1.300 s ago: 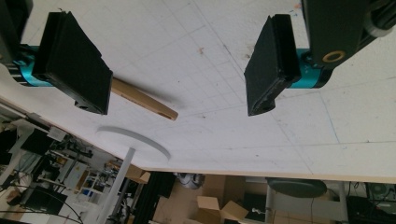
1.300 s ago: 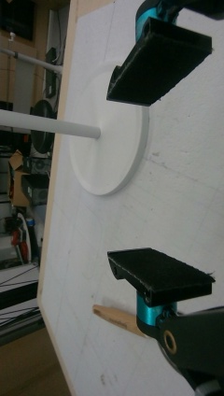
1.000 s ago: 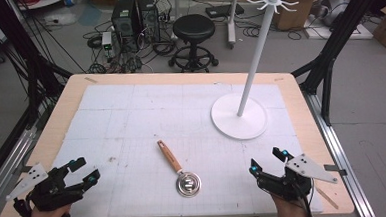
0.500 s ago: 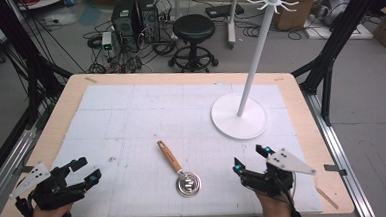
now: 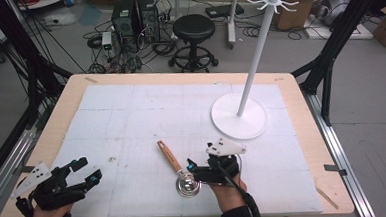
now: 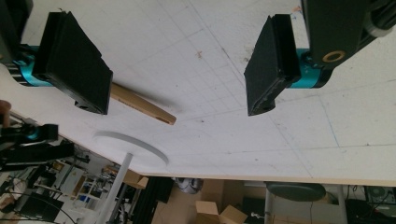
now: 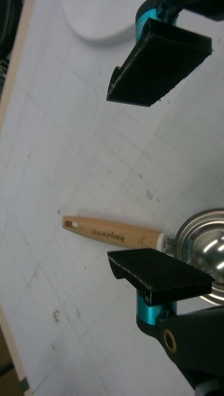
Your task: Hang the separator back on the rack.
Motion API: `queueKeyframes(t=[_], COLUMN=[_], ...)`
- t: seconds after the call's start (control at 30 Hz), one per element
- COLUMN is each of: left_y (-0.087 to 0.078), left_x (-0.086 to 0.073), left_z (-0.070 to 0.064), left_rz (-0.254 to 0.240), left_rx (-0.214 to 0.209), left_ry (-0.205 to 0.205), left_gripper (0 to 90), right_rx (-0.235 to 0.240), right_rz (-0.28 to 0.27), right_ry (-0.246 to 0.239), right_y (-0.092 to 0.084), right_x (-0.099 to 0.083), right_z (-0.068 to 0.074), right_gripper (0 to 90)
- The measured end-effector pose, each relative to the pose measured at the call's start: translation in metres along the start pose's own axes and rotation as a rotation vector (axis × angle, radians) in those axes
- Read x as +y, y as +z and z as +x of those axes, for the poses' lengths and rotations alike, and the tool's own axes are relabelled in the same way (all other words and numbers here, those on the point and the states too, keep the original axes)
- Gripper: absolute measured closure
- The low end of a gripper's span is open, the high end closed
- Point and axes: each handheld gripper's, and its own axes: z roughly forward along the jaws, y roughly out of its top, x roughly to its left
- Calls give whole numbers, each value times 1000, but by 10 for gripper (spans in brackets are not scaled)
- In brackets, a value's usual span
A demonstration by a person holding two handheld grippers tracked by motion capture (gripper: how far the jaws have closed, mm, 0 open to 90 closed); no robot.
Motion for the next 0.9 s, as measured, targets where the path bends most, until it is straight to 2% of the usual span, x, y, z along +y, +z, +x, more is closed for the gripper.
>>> queueKeyframes(t=[0.07,0.3,0.4,0.57,0.7,0.9], left_y=[0,1,1,0,1,1], left_x=[0,0,0,0,0,0], left_z=[0,0,0,1,0,1], left_rz=[-3,4,2,0,1,1], left_rx=[-1,-4,-3,-5,-6,-6], left_ry=[-2,1,-1,-3,0,0], left_gripper=[237,237,237,237,237,237], right_rx=[12,44,56,43,34,43], right_rz=[27,117,154,205,235,275], right_ry=[-13,-14,-36,-61,-64,-63], right_y=[12,52,67,87,93,100], right_x=[1,6,7,9,8,7], right_z=[5,19,27,37,37,37], right_gripper=[184,190,232,276,314,436])
